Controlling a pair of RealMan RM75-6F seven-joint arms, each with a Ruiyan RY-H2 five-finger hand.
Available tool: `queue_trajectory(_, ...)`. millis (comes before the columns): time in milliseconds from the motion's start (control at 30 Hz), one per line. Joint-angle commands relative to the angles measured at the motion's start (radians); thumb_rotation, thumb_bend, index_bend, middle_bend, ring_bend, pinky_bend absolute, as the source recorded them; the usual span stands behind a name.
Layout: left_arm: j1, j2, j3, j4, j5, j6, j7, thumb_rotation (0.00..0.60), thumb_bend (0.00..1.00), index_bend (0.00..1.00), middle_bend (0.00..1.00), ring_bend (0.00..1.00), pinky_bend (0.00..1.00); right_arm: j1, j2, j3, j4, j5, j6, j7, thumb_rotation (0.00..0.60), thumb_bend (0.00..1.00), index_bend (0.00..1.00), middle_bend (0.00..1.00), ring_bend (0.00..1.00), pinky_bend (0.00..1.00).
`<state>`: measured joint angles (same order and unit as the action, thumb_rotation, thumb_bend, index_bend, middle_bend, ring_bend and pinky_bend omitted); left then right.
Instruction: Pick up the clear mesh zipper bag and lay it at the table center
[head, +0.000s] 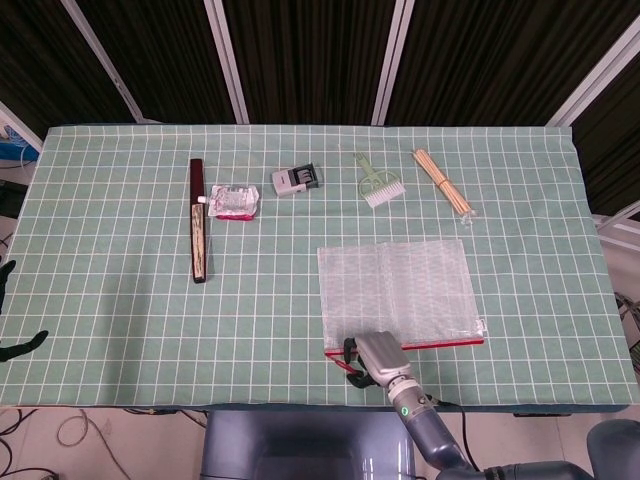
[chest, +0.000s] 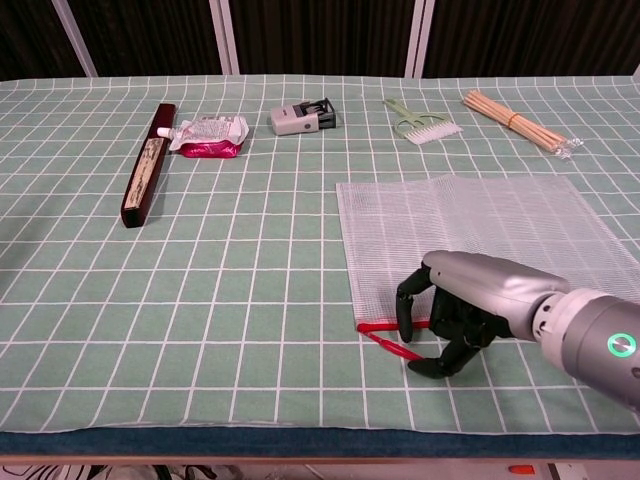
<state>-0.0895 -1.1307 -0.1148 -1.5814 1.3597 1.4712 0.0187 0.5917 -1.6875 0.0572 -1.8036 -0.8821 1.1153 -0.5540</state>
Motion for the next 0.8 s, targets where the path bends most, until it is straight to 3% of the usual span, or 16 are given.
queue_trajectory(33,0.0,0.0,0.0,0.0,0.0,0.0,-0.001,0.6,0.05,0.0,0.0,0.0,0.0,-0.001,-0.003,0.0,0.002,0.003,0.001,0.0,0.6,0.36,0.54,1.0,1.0,0.96)
queue_trajectory(400,0.0,0.001,-0.001,0.0,-0.001,-0.001,-0.006,0.6,0.05,0.0,0.0,0.0,0.0,-0.005,-0.009,-0.004,0.014,0.021,0.002,-0.003,0.6,0.37,0.53,1.0,1.0,0.96)
queue_trajectory(800,-0.001,0.001,-0.002,0.0,-0.001,-0.001,-0.007,0.6,0.05,0.0,0.0,0.0,0.0,-0.008,-0.011,-0.007,0.023,0.033,-0.002,0.0,0.6,0.48,0.54,1.0,1.0,0.96)
